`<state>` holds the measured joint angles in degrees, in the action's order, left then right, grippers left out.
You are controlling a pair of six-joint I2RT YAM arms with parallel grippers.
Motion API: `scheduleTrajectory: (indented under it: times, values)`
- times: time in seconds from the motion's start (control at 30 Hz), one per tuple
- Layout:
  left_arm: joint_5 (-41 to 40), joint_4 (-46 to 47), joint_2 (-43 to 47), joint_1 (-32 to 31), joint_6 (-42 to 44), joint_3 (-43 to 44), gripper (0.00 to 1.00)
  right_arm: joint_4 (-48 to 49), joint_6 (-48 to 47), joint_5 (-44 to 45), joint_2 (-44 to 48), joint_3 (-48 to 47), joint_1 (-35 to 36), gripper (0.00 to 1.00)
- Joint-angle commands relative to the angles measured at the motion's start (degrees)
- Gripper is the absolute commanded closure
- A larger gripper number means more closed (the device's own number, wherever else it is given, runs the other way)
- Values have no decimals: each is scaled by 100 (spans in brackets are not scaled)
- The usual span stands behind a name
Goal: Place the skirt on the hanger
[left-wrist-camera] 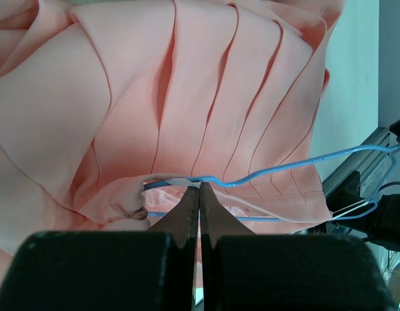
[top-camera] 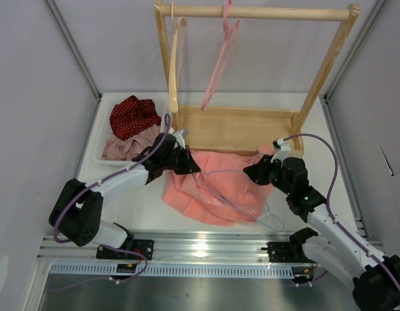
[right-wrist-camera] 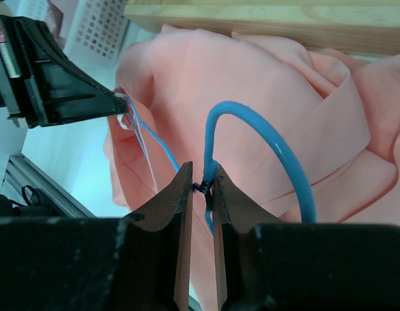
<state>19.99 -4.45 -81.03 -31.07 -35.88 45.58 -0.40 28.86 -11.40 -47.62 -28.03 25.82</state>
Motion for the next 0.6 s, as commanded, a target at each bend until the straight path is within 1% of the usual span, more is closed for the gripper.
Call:
scheduleTrajectory:
  times: [0.0,0.2,0.37,0.57]
  values:
    - [128,-30,17,-48,160,346,100,734,58,94,305,113,19,100]
    - [163,-161,53,-48,186,539,100,1182,181,59,385,412,28,100]
    - [243,-206,96,-48,300,671,100,1665,260,-204,411,658,28,100]
    - [-100,-531,193,-40,599,750,100,1631,243,-179,788,746,28,100]
